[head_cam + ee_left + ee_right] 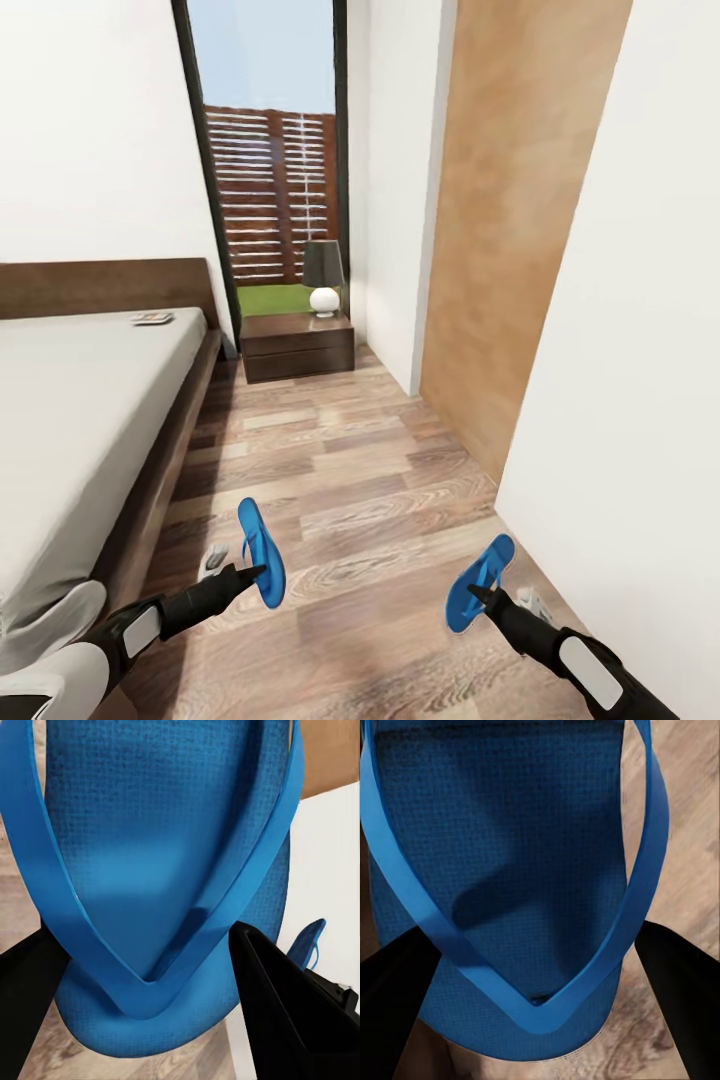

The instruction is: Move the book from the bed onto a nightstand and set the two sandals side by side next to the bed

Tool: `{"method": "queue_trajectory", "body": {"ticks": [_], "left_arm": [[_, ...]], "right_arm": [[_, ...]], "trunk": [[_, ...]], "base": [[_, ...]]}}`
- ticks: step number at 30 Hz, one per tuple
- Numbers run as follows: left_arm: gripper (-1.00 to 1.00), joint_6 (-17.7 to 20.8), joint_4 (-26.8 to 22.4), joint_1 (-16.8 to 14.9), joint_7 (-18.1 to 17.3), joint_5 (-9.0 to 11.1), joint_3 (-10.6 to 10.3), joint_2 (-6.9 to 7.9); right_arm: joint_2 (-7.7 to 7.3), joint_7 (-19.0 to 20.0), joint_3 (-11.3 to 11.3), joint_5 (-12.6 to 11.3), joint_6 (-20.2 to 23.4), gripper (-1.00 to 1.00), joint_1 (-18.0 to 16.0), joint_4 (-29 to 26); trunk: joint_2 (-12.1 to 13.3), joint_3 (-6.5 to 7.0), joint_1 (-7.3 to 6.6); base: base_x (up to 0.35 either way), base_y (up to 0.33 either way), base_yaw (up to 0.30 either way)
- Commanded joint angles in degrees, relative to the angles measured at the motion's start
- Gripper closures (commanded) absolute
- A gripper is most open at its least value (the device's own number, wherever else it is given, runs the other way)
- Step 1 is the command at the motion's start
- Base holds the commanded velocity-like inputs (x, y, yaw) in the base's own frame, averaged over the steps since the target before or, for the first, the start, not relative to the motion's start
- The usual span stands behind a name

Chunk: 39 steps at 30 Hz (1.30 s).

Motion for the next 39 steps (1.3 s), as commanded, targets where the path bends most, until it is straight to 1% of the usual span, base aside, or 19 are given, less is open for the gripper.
{"method": "queue_trajectory", "body": {"ticks": [1,12,39], "left_arm": [[1.00,0.5,0.0,0.0,-0.1,0.5,-0.2,0.01],[1.00,0.5,0.0,0.0,-0.1,0.5,-0.2,0.04],[1.00,0.5,0.0,0.0,-0.1,0.5,-0.2,0.06]], "right_arm": [[-0.08,0.1,0.3,-0.5,0.1,1.00,0.0,0.0],[-0.06,0.1,0.3,-0.5,0.1,1.00,0.0,0.0],[-0.01,0.2,0.3,-0.5,0.1,1.00,0.0,0.0]], "trunk": [[0.0,-0.06,0.00],[0.0,-0.06,0.00],[0.0,-0.06,0.00]], "base": [[0.169,-0.144,0.232],[0.168,-0.116,0.232],[0.166,-0.015,0.232]]}}
